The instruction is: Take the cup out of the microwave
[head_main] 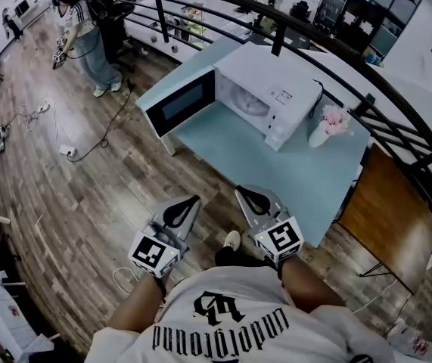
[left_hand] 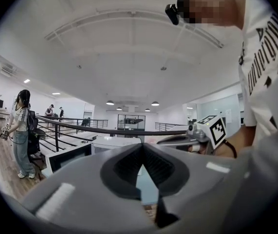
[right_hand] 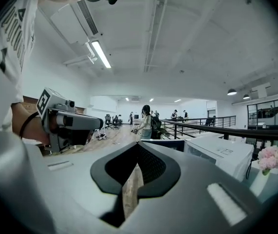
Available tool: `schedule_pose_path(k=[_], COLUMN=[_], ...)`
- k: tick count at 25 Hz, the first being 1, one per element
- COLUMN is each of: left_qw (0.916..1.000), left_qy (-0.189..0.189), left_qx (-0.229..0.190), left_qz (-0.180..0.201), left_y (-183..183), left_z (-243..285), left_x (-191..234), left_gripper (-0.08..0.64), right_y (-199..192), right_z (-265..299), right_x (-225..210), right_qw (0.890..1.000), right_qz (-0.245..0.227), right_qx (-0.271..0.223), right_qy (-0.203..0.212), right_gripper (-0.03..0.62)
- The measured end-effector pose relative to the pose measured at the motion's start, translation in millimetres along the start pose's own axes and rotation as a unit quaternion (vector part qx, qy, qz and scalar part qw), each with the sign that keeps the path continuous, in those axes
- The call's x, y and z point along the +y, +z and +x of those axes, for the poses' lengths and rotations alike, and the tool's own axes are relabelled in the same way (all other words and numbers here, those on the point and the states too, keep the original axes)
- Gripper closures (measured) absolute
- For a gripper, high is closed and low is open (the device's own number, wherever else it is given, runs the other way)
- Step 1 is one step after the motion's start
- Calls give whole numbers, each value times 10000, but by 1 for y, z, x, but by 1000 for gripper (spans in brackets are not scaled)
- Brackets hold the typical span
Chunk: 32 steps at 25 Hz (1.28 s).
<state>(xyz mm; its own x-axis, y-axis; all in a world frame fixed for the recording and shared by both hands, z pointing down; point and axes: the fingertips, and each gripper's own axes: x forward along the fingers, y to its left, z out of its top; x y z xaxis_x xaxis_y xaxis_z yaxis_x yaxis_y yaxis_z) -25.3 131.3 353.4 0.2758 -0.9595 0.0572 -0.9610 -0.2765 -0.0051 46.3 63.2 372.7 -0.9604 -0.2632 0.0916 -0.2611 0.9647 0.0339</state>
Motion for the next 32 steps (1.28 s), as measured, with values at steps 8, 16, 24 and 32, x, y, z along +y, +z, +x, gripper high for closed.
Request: schedule_pose_path(k=[8, 16, 24, 32], left_qw=[9998, 9989, 9962, 9921], left_qy=[-147, -424, -848, -1239], left_qx=[-49, -64, 75, 156], left_qz=[83, 204, 177, 133], left_y=[18, 14, 9, 4], left_z=[82, 140, 172, 207], left_x=[24, 35, 59, 95], left_gripper=[511, 511, 511, 511], right_y=[9, 1, -7, -23], right_z=[15, 25, 45, 80], right_x=[-78, -129, -151, -177], right_qw=[9999, 9988, 9959, 9913], right_qz=[-15, 61, 187, 359], right_qx=[-18, -60, 103, 192], right_qy=[-164, -480, -879, -1248], right_gripper=[589, 589, 589, 588])
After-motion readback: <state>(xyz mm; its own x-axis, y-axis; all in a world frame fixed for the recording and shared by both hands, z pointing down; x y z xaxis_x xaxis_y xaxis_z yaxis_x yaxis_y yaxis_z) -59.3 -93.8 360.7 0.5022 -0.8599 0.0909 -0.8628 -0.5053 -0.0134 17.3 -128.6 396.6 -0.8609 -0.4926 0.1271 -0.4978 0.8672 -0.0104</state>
